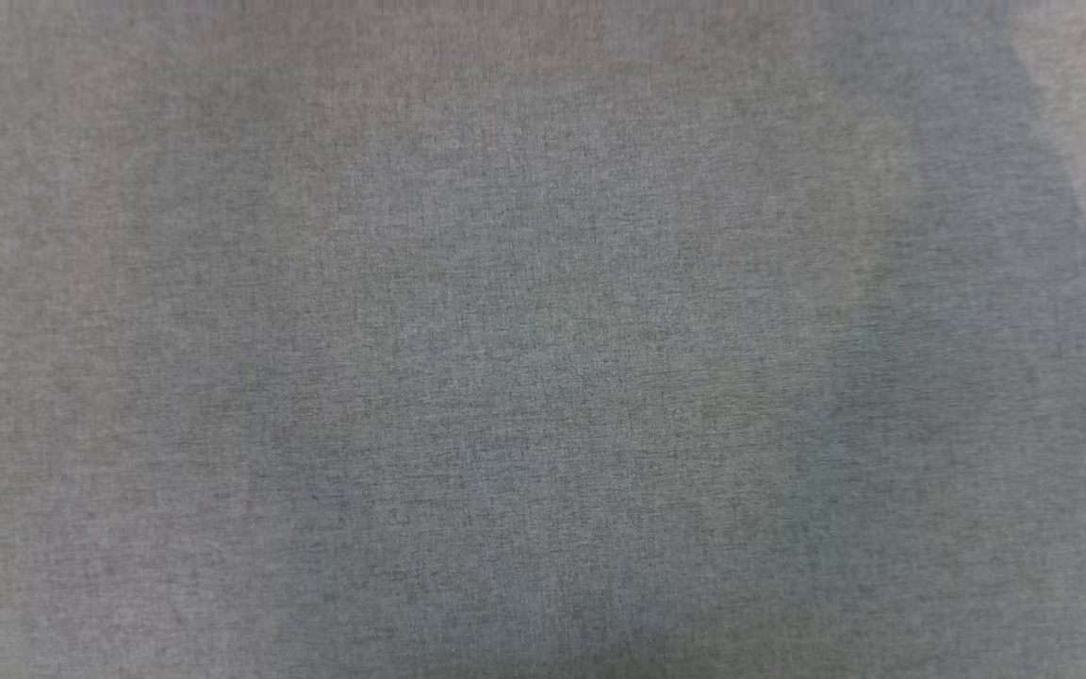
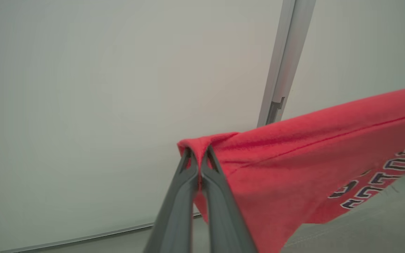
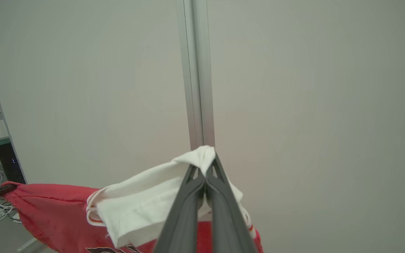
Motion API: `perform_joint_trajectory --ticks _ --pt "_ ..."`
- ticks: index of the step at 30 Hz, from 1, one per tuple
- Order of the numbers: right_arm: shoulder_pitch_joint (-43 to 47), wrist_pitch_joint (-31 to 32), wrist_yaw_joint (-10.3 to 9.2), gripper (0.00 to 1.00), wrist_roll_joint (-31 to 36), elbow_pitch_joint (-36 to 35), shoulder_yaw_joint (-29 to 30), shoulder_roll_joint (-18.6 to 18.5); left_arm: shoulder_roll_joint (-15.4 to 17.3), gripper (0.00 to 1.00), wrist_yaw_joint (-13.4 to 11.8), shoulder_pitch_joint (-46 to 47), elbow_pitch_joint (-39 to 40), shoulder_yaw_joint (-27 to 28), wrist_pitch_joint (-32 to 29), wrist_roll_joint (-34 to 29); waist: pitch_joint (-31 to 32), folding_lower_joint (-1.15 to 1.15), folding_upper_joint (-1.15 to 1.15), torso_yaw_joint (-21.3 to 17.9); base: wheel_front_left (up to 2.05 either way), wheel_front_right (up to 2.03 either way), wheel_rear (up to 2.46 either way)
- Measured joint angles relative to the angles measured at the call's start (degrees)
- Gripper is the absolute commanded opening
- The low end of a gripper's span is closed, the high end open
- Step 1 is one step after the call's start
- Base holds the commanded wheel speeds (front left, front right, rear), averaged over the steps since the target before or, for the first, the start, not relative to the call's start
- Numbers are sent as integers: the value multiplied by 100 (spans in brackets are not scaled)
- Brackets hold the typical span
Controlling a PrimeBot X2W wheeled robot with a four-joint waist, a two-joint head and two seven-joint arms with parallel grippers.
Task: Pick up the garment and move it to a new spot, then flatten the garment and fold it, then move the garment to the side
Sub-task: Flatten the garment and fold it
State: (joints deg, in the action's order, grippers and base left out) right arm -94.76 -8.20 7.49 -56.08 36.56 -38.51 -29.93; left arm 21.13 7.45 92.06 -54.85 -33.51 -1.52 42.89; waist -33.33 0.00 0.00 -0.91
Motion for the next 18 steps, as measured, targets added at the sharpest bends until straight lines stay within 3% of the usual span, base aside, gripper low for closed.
perform_joint_trajectory --ticks 9,18 --pt "2229 196 1 0 -520 -773 -916 -788 558 0 3 -2087 816 -872 146 1082 693 0 0 -59 0 0 0" --pt "4090 1393 1 0 -1207 -2043 -1671 -1735 1191 0 3 -4052 1750 -1441 -872 2076 1739 0 0 -123 0 0 0"
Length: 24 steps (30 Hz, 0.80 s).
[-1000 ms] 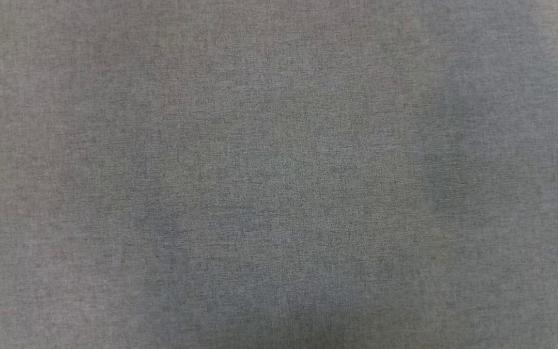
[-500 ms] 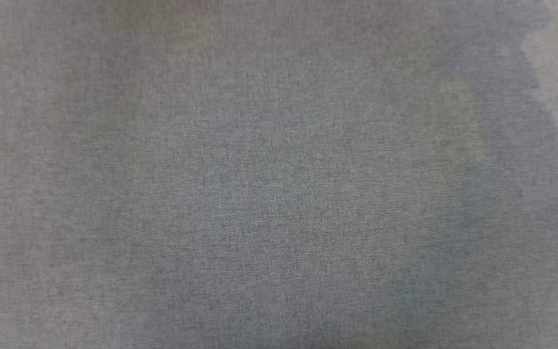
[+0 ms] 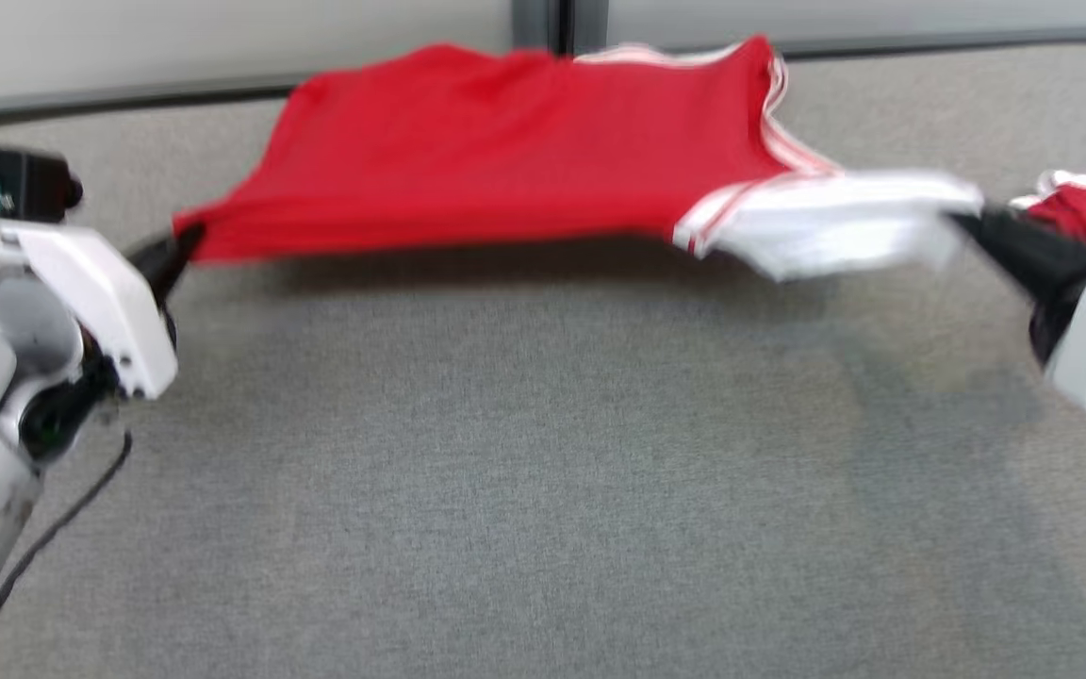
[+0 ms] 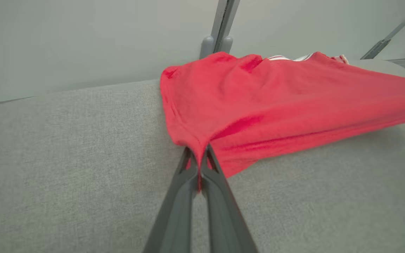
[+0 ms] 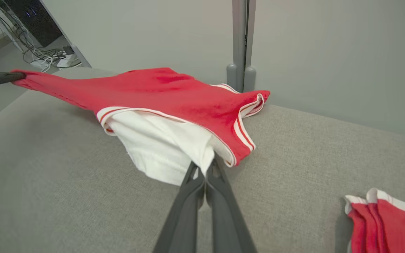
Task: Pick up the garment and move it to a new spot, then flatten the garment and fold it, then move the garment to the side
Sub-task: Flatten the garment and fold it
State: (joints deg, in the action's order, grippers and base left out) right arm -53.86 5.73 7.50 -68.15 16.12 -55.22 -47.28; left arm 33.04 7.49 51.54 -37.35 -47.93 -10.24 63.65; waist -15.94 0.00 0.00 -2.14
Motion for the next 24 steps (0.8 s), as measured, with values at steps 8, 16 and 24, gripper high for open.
perform_joint_trajectory --ticks 8,16,24 --pt "1302 1053 0 0 -447 -1243 -345 -751 730 0 -264 -1416 1248 -288 -933 543 809 0 0 -125 0 0 0" --pt "2597 1614 0 0 -731 -2195 -375 -1551 1588 0 -903 -2771 2976 -599 -1582 1035 1193 0 0 -290 0 0 0" --pt "3512 1569 0 0 -831 -3073 250 -2397 2692 0 -1521 -3339 4934 -698 -2284 1422 1057 0 0 -205 0 0 0"
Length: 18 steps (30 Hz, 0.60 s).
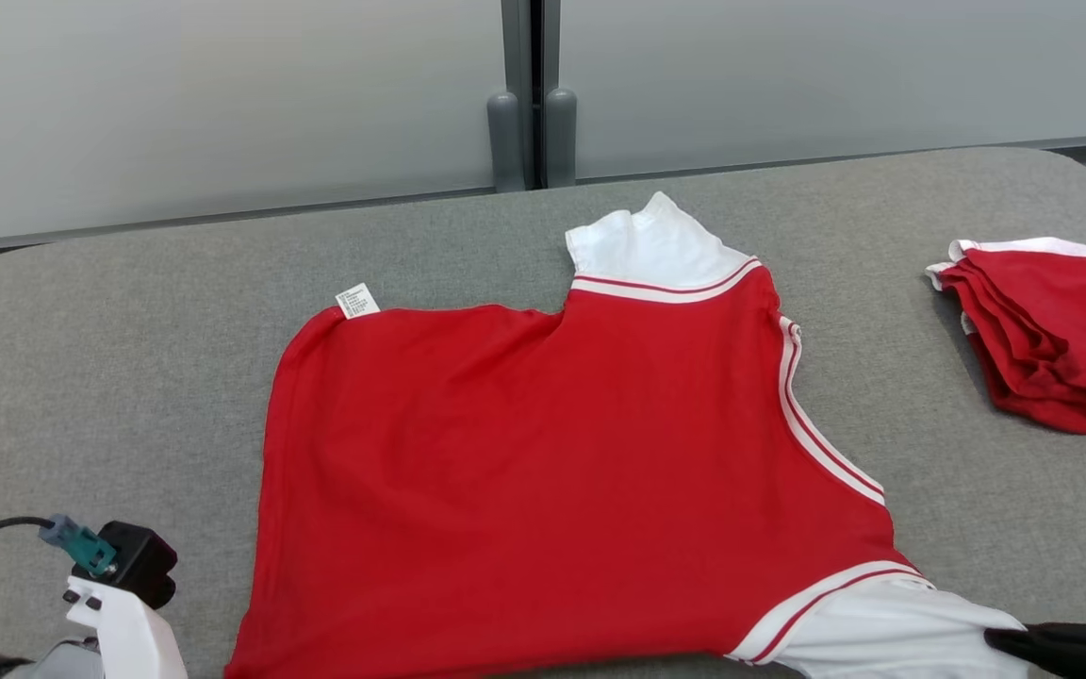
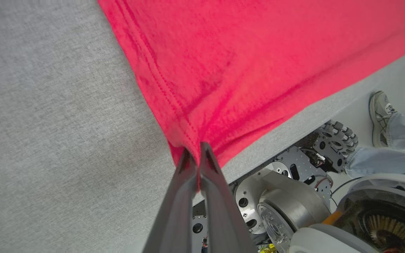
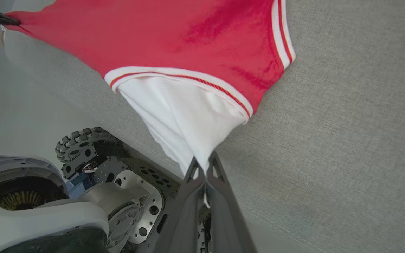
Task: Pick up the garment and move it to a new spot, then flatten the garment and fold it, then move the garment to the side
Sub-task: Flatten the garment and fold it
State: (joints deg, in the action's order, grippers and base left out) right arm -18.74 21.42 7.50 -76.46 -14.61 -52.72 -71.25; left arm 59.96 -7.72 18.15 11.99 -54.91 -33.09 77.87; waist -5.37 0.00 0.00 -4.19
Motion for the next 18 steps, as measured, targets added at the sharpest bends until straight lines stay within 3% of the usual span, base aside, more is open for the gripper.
perform_joint_trajectory --ticks 6,18 --pt "-80 367 0 0 -67 -115 550 231 -47 0 16 582 49 102 -649 116 -303 0 0 52 0 0 0" --pt "-1006 1479 0 0 -177 982 1261 1454 -1020 0 573 2240 -1518 79 -1852 -64 -949 0 0 135 0 0 0"
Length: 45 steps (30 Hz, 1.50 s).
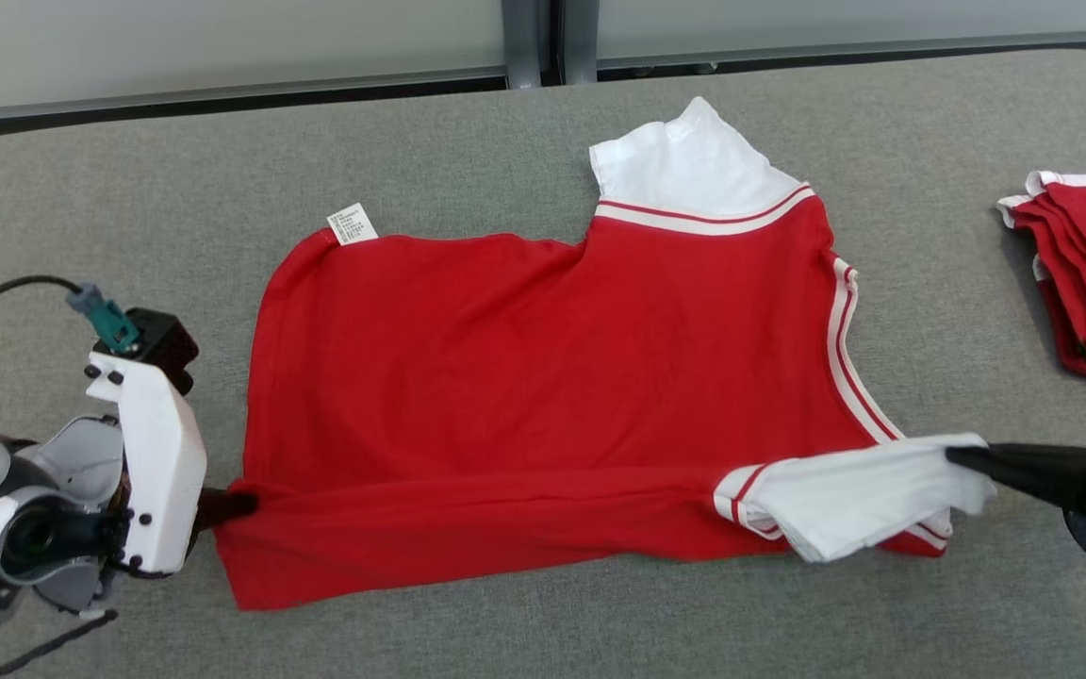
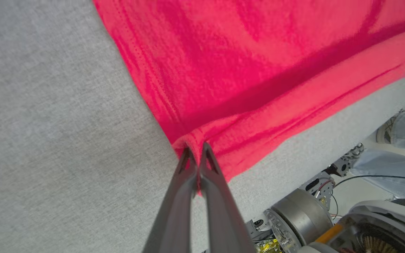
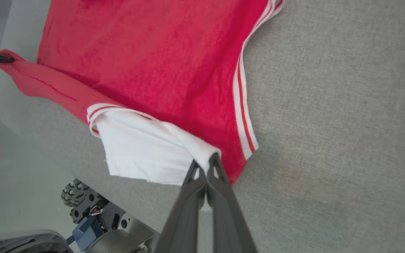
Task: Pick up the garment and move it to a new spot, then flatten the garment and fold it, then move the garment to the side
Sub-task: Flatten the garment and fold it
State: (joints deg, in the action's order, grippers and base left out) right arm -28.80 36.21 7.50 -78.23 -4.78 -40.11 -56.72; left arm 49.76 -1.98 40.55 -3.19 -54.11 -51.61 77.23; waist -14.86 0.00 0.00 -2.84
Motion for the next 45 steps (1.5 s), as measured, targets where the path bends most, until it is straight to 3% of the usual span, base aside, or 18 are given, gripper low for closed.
perform_joint_trajectory --ticks 9,10,11,12,16,19,23,28,32,35,38,41,45 --pt "-737 581 -1 0 237 936 125 944 -589 0 303 544 -955 -52 -73 -176 -293 0 0 -43 0 0 0" --pt "-798 622 -1 4 294 1025 127 1038 -654 38 352 570 -1045 -51 -43 -186 -304 0 0 -43 0 0 0" --pt "-840 622 -1 48 348 1140 160 1133 -713 100 377 585 -1150 -42 37 -211 -305 0 0 -40 0 0 0" --pt "-875 621 -1 100 397 1228 197 1220 -762 100 412 601 -1243 -48 81 -236 -297 0 0 -37 0 0 0" --pt "-878 470 -1 100 572 1460 356 1468 -900 100 554 602 -1525 -7 432 -304 -181 0 0 -9 0 0 0" --pt "-772 14 -1 100 671 1457 628 1583 -913 100 665 573 -1603 155 1049 -431 -22 0 0 15 0 0 0" --pt "-329 -942 -1 100 814 1192 1015 1739 -948 100 781 263 -1517 434 2140 -533 255 0 0 52 0 0 0" --pt "524 -2493 -2 100 1389 770 1508 1826 -854 100 697 -332 -1270 721 3777 -1027 629 0 0 110 0 0 0" --pt "1196 -3775 -2 100 1858 739 2183 2042 -730 100 177 -974 -1005 828 4887 -1517 868 0 0 162 0 0 0" --pt "1808 -4279 -1 100 2135 754 2525 2302 -747 100 -332 -1390 -780 939 5695 -1847 983 0 0 212 0 0 0" --pt "2344 -4477 -2 100 2365 805 2760 2546 -910 100 -791 -1889 -580 1047 6324 -1967 1050 0 0 264 0 0 0" --pt "2731 -4469 -2 100 2614 969 2867 2781 -1079 100 -1173 -2343 -424 1183 6560 -2026 1031 0 0 272 0 0 0" --pt "2891 -4247 -1 100 2803 1223 2810 3139 -1323 100 -1378 -2888 -434 1344 6635 -2025 949 0 0 259 0 0 0"
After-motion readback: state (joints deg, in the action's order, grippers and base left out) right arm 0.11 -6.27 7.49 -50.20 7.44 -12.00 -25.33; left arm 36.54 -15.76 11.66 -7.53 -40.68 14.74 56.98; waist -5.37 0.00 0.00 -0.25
